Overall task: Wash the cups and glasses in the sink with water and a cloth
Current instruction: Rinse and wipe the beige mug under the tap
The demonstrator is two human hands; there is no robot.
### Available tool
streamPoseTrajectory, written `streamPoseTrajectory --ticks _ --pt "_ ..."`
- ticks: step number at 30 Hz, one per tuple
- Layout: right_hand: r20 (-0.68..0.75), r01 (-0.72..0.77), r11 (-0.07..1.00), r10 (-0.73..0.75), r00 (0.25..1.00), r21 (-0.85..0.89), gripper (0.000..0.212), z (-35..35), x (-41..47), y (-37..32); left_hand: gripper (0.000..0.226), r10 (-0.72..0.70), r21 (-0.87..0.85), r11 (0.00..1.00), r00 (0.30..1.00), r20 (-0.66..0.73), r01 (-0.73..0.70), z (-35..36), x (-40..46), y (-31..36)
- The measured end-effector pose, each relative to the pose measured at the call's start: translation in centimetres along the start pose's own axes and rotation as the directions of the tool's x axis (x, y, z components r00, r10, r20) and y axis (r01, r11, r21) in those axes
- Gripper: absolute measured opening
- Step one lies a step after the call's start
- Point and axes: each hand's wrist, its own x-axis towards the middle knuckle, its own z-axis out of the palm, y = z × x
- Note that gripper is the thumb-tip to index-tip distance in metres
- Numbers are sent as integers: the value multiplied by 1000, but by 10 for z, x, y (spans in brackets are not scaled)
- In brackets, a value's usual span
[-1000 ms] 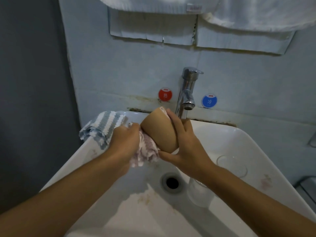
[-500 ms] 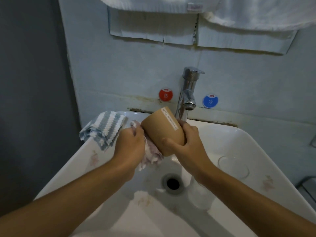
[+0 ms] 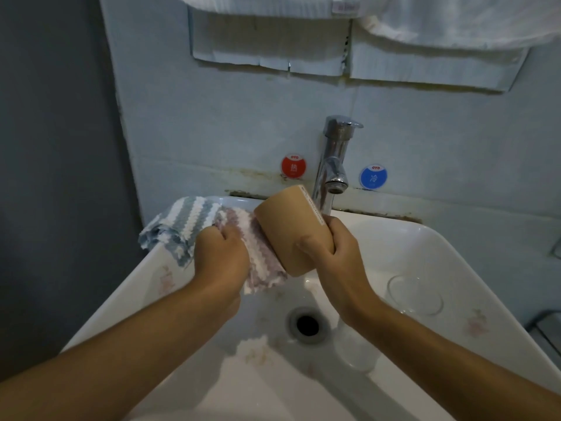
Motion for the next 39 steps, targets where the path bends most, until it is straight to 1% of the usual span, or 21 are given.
streamPoseTrajectory --ticks 2,4,7,8,11,13,15,18,21,23,25,28,30,32,34,35,37,39 --pt "5 -2 1000 2 1000 9 84 1 1 0 39 -23 -49 999 999 22 24 0 -1 -2" --pt "18 6 1000 -6 1000 22 85 0 2 0 40 -60 -110 992 998 33 63 0 2 -5" --pt "22 10 998 -11 1000 57 81 -6 3 1 39 -157 -166 976 985 -69 144 -2 10 -5" --pt "20 13 998 -14 1000 59 79 -7 3 1 40 -146 -162 978 986 -76 133 -4 10 -2" --pt "12 29 998 -29 1000 51 69 -8 2 0 42 35 -122 992 999 14 -33 -5 0 3" --pt "15 35 998 -35 999 47 64 -7 2 -2 38 107 -91 991 993 57 -101 -5 -9 5" --pt "63 34 998 -37 997 46 69 -6 1 -4 37 114 -76 991 987 109 -106 -1 -14 5" --pt "132 -2 997 -7 991 73 80 -9 1 -3 43 170 -43 985 973 156 -165 -1 -17 4" --pt "100 13 999 -17 995 41 90 -12 3 -3 46 239 2 970 953 188 -244 -2 -20 1" --pt "84 41 999 -42 996 14 98 -13 6 -4 44 276 49 955 938 212 -292 0 -22 -1" --pt "136 59 998 -61 989 15 100 -13 7 -2 42 267 52 957 937 225 -285 2 -20 -3" --pt "256 10 998 -24 966 57 82 -10 7 1 44 218 34 973 957 192 -228 3 -16 -3" --pt "275 3 998 -18 961 58 73 -9 6 1 48 226 37 971 959 169 -235 2 -15 -3" --pt "229 21 1000 -25 973 20 68 -9 6 0 50 248 46 965 954 170 -259 0 -15 -5" --pt "164 33 998 -24 986 -50 74 -10 7 1 54 287 52 952 940 187 -301 0 -16 -7" --pt "139 43 993 -27 990 -110 79 -11 8 3 56 320 52 941 928 189 -335 0 -18 -6" --pt "117 98 954 -66 991 -285 87 -13 11 8 55 394 34 913 903 173 -406 1 -22 -5" --pt "115 148 907 -112 987 -395 92 -13 11 7 55 428 -20 903 892 142 -430 2 -26 -4"
